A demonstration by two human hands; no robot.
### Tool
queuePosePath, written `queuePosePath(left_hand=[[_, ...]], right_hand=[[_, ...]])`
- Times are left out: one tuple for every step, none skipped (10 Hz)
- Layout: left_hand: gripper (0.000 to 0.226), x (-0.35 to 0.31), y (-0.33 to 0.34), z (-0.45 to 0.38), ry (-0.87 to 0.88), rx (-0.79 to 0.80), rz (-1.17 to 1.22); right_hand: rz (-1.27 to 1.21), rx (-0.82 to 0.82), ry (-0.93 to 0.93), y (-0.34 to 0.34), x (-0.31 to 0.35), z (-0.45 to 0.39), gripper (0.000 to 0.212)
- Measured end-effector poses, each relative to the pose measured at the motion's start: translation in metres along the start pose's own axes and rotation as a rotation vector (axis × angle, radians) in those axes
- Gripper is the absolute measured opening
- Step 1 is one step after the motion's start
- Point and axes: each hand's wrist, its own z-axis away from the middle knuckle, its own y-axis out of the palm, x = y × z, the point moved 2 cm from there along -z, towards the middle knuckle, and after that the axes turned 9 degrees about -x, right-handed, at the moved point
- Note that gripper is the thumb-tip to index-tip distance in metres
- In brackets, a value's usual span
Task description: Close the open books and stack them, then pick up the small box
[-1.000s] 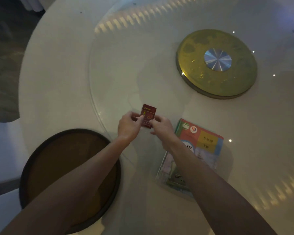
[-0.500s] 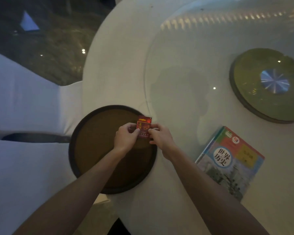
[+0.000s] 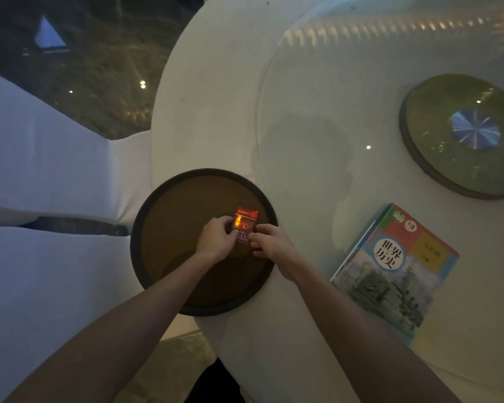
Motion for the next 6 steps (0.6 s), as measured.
queuePosePath(left_hand=[[0.033, -0.006, -0.004, -0.001, 0.055, 0.028, -0.074], [0.039, -0.017, -0.005, -0.003, 0.181, 0.022, -0.196], [0.041, -0.023, -0.006, -0.008, 0.209, 0.0, -0.228], [0.046, -0.022, -0.007, -0.013, 0.192, 0.049, -0.251], [0.047, -0.022, -0.01, -0.01, 0.214, 0.076, -0.273], [0.046, -0.031, -0.019, -0.01, 0.246, 0.02, -0.266]], right_hand=[[-0.008, 0.067, -0.002, -0.003, -0.001, 0.007, 0.039], [-0.121, 0.097, 0.022, 0.003, -0.007, 0.014, 0.039], [-0.26, 0.114, 0.065, 0.012, -0.011, 0.013, 0.039], [-0.385, 0.161, 0.097, 0.026, -0.017, 0.015, 0.048], [-0.414, 0.163, 0.109, 0.031, -0.015, 0.024, 0.051], [-0.386, 0.078, 0.132, 0.022, -0.014, 0.032, 0.057]])
